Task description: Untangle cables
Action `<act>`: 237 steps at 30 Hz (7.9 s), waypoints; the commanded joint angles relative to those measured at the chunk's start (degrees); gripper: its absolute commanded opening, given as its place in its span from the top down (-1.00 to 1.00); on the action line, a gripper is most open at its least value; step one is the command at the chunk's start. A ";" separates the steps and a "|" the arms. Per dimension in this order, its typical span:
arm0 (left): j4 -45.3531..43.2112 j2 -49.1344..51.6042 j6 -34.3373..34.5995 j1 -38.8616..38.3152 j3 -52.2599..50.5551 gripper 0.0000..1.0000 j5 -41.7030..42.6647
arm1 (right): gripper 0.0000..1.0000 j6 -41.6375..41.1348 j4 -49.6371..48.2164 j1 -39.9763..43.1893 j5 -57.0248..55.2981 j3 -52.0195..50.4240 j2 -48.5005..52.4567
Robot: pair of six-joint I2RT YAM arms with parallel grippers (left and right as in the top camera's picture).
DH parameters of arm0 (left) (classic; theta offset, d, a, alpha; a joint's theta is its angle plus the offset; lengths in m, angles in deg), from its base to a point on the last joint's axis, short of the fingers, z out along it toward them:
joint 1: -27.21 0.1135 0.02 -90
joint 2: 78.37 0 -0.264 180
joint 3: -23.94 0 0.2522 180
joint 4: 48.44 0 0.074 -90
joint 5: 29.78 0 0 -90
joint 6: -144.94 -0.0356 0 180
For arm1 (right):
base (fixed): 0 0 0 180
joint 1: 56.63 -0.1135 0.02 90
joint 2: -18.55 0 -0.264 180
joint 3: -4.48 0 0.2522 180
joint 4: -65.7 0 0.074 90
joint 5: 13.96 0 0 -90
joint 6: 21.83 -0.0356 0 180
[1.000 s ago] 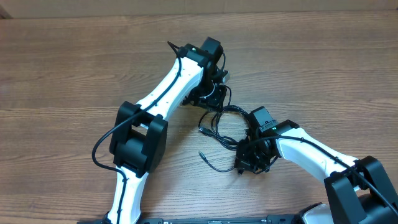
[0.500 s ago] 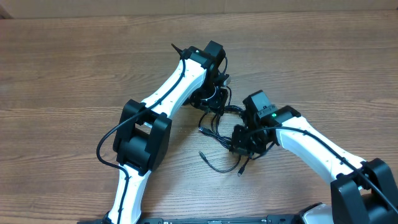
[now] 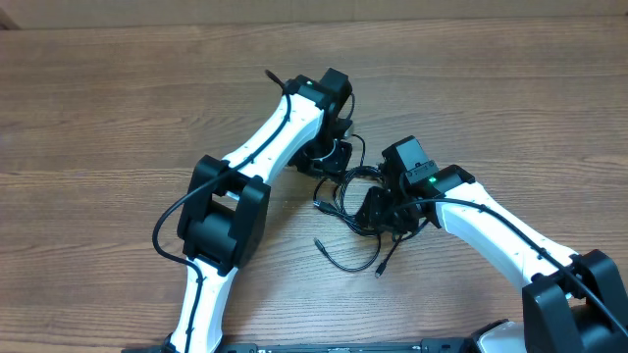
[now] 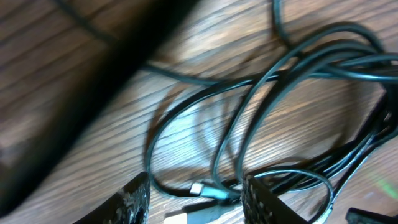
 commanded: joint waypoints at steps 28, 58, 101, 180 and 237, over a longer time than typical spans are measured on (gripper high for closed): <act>-16.37 0.76 -8.87 1.90 -10.36 0.18 4.85 | 0.28 -7.56 -16.85 0.00 -6.49 -1.29 -0.17; -7.10 -3.54 -10.91 1.95 -5.31 0.92 10.73 | -0.18 -9.22 -14.08 0.00 -6.93 -1.33 -0.11; 4.83 -11.93 -3.06 2.05 -4.11 0.33 -5.27 | 0.78 -9.03 -11.43 3.13 -12.39 -1.33 4.96; -7.43 -11.89 -1.57 3.32 -16.46 0.61 16.48 | 0.93 -4.22 -22.43 18.43 41.83 2.21 11.28; -1.62 -11.89 11.78 2.93 -16.48 0.55 -19.93 | 0.93 -9.01 -26.08 18.45 45.66 2.21 11.28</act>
